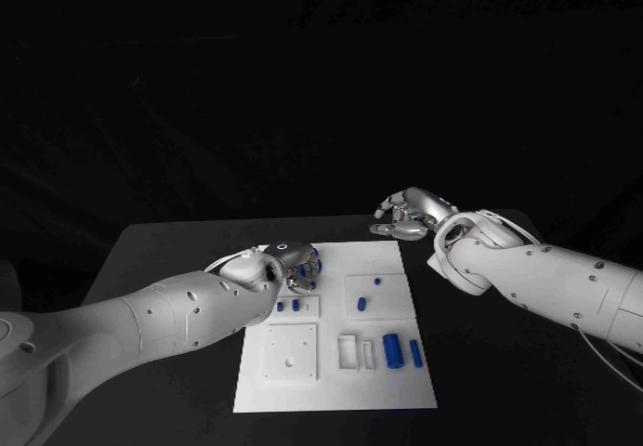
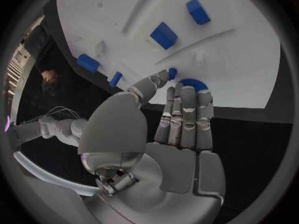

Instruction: Assemble the parts on the task board

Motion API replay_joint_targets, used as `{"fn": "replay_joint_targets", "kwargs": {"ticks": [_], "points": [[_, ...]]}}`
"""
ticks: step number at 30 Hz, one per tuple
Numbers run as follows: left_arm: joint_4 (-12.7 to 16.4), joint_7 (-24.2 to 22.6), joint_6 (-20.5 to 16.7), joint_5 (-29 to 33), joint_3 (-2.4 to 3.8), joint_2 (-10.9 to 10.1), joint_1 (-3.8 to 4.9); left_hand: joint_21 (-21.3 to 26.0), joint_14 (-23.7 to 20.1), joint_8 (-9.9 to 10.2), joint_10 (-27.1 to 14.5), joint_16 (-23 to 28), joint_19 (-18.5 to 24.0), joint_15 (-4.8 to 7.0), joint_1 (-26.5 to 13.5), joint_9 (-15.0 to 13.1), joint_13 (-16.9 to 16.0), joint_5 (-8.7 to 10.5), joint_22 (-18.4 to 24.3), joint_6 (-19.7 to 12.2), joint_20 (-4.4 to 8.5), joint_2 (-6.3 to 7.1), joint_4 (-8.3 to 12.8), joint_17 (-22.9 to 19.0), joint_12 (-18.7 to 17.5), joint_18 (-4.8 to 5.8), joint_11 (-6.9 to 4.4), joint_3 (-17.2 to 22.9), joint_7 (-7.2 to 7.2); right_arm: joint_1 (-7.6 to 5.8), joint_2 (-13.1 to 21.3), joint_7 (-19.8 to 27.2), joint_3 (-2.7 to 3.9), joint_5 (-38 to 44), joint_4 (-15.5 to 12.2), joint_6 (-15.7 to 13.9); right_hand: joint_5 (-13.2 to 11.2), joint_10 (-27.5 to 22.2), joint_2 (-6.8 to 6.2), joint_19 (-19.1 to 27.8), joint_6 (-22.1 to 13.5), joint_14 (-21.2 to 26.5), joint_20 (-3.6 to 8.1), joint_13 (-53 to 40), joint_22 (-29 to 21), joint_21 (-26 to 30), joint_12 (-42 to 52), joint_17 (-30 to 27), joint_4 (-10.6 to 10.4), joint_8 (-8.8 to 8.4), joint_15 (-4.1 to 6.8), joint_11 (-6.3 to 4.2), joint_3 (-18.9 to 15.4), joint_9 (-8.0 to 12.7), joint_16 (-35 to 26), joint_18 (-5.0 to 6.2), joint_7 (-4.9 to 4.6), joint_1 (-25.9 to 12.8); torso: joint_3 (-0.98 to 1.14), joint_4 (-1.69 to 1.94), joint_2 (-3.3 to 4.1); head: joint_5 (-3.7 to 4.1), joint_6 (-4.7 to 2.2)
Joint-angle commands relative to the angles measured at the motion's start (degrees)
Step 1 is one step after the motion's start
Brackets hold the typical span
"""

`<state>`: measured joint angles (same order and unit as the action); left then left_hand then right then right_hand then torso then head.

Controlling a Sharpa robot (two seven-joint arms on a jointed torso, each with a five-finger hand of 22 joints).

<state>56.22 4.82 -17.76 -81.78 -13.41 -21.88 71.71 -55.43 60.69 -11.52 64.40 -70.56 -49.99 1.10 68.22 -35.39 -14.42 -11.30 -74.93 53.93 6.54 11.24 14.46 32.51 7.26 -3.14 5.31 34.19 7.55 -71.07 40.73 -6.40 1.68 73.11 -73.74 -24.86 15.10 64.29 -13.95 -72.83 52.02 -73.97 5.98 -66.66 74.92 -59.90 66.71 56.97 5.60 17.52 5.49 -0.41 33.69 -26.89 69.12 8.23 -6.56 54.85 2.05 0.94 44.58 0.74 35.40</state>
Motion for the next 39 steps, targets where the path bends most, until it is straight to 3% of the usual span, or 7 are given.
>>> {"fn": "replay_joint_targets", "kwargs": {"ticks": [1, 24, 25, 27, 30, 39], "points": [[-0.3, -0.8, 1.1, -0.5, -0.15, 0.3, -0.10, -0.4, 0.4, -0.3, 0.7, -0.5, -0.3, -0.06, 0.0, 0.1, 0.1, 0.13, -1.1, 0.6, 0.04, -0.40, -0.1, 0.1, -0.3, -3.12, 0.07, -0.1, 0.03, 0.02, 0.0, 0.4, 0.03, 0.2, -0.2, 0.5, 0.2, -2.8, 0.09, -0.1, 0.1, -0.4, 0.55, 0.1, 0.3, 0.3, 0.3, 0.1, -0.1, -0.36, 0.15, 1.07, -0.3, -0.1, -0.3, 6.77, -0.60, 0.3, -0.01, -0.01, -0.06, 0.01, 0.09], [-1.7, -2.3, 2.4, -0.1, -0.20, 1.1, -0.82, -1.5, 1.0, -0.9, 3.2, -2.5, -0.8, 0.41, -0.4, 0.7, 0.5, 1.16, -1.1, 1.9, 0.47, -1.40, 0.0, 0.5, -0.4, -3.21, -0.41, -0.6, -0.08, 0.02, -0.2, 0.4, 0.03, 0.2, -0.4, 0.5, 0.2, -2.7, 0.12, -0.1, 0.2, -0.4, 0.55, 0.1, 0.3, 0.3, 0.3, 0.1, -0.1, -0.33, 0.16, 1.07, -0.3, -0.1, -0.4, 6.77, -0.59, 0.4, 0.02, 0.02, -0.07, 0.29, 0.56], [-1.8, -2.3, 2.5, -0.1, -0.20, 1.2, -0.89, -1.6, 1.0, -0.9, 3.2, -2.6, -0.8, 0.42, -0.5, 0.7, 0.5, 1.40, -1.1, 1.9, 0.49, -1.37, 0.0, 0.5, -0.5, -3.20, -0.41, -0.6, -0.08, 0.02, -0.2, 0.4, 0.03, 0.2, -0.4, 0.5, 0.2, -2.7, 0.12, -0.1, 0.2, -0.4, 0.55, 0.1, 0.3, 0.3, 0.3, 0.1, -0.1, -0.33, 0.16, 1.07, -0.3, -0.1, -0.4, 6.77, -0.59, 0.4, 0.01, 0.02, -0.07, 0.35, 0.52], [-2.1, -2.3, 2.4, 0.4, -0.20, 1.3, -1.01, -1.6, 0.8, -0.8, 3.3, -2.8, -0.7, 0.43, -0.9, 1.0, 0.7, 4.73, -1.1, 1.8, 0.54, -1.26, -0.4, 0.5, -0.8, -3.23, -0.37, -0.8, -0.06, 0.02, -0.2, 0.4, 0.03, 0.2, -0.4, 0.5, 0.2, -2.7, 0.13, -0.1, 0.2, -0.4, 0.55, 0.1, 0.3, 0.3, 0.3, 0.1, -0.1, -0.32, 0.16, 1.06, -0.3, -0.1, -0.4, 6.77, -0.59, 0.4, 0.00, -0.03, -0.08, 0.34, 0.56], [-2.4, -2.3, 2.1, 0.7, -0.20, 1.4, -1.09, -1.7, 0.8, -0.5, 3.4, -3.0, -0.8, 0.28, -2.2, 1.3, 0.9, 8.06, -1.0, 1.3, 0.48, -0.38, -1.6, 0.3, -1.0, -3.25, -0.26, -1.2, 0.18, 0.02, -0.1, 0.4, 0.03, 0.2, -0.4, 0.5, 0.3, -2.7, 0.13, -0.1, 0.2, -0.4, 0.55, 0.1, 0.3, 0.3, 0.3, 0.1, -0.1, -0.32, 0.16, 1.06, -0.3, -0.1, -0.4, 6.77, -0.58, 0.4, 0.00, -0.06, -0.05, 0.39, 0.58], [-3.1, -2.3, 1.9, 1.3, -0.19, 1.7, -1.24, -1.7, 0.8, -0.5, 3.6, -3.3, -0.9, 0.23, -3.7, 1.5, 1.1, 8.48, -0.9, 1.0, 0.41, 0.29, -3.3, 0.3, -1.3, -3.45, -0.21, -1.8, 0.31, 0.02, -0.2, 0.4, 0.03, 0.2, -0.4, 0.5, 0.3, -2.7, 0.14, -0.1, 0.2, -0.5, 0.56, 0.1, 0.3, 0.3, 0.4, 0.1, -0.1, -0.31, 0.17, 1.06, -0.3, -0.1, -0.4, 6.77, -0.58, 0.4, 0.03, 0.00, -0.03, 0.63, 0.77]]}}
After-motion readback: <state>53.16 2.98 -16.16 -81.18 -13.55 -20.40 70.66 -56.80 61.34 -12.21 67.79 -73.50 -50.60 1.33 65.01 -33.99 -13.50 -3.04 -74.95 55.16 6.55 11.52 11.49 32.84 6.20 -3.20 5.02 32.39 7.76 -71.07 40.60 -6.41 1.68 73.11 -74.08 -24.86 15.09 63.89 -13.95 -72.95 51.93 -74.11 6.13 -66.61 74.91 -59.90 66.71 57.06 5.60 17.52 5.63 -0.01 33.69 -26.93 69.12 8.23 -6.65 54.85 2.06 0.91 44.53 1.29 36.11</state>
